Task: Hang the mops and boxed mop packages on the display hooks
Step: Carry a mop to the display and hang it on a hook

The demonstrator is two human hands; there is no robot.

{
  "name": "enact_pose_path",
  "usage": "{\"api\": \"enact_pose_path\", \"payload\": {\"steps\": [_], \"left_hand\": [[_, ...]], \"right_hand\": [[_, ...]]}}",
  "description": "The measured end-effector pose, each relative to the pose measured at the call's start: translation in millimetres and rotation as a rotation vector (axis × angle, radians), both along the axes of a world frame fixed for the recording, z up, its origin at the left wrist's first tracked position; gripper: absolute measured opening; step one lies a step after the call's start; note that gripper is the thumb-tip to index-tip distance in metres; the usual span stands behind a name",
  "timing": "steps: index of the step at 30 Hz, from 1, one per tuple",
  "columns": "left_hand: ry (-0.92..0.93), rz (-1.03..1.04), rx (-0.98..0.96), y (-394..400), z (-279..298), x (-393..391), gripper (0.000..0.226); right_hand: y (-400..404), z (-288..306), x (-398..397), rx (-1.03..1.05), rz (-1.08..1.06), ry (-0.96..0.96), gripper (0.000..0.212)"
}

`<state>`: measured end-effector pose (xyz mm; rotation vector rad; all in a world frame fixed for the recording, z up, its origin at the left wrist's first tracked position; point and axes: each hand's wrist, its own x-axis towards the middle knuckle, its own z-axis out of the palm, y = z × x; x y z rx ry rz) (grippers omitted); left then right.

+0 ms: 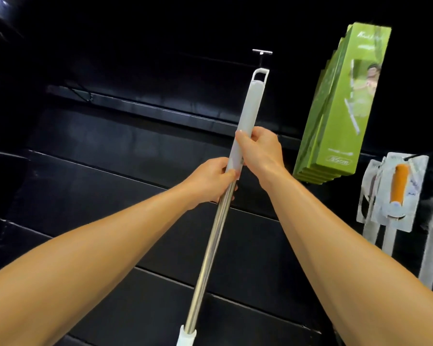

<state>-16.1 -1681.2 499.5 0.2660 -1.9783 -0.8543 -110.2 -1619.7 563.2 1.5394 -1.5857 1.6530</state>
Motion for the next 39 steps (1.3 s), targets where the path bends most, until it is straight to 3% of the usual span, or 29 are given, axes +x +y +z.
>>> {"api": "enact_pose_path", "payload": {"steps": [11,20,39], "left_hand": [[-0.021,-0.015,0.000,-71.6,-14.7,-61.9,0.019],[-0.076,-0.094,0.004,-134.2,-25.3,-116.0,0.020],[-0.142,-0.035,-0.091,-208.0,-34.3,-181.7,0.024]], "right_hand": [[-71.3,-13.0,-63.1,0.053,-0.053,-0.028,0.029],[-125.0,-26.0,-112.1,0.084,-0.188,-0.048,0.016],[-189.4,-37.5,-162.5,0.090,-0.327,-0.024,0.029]]}}
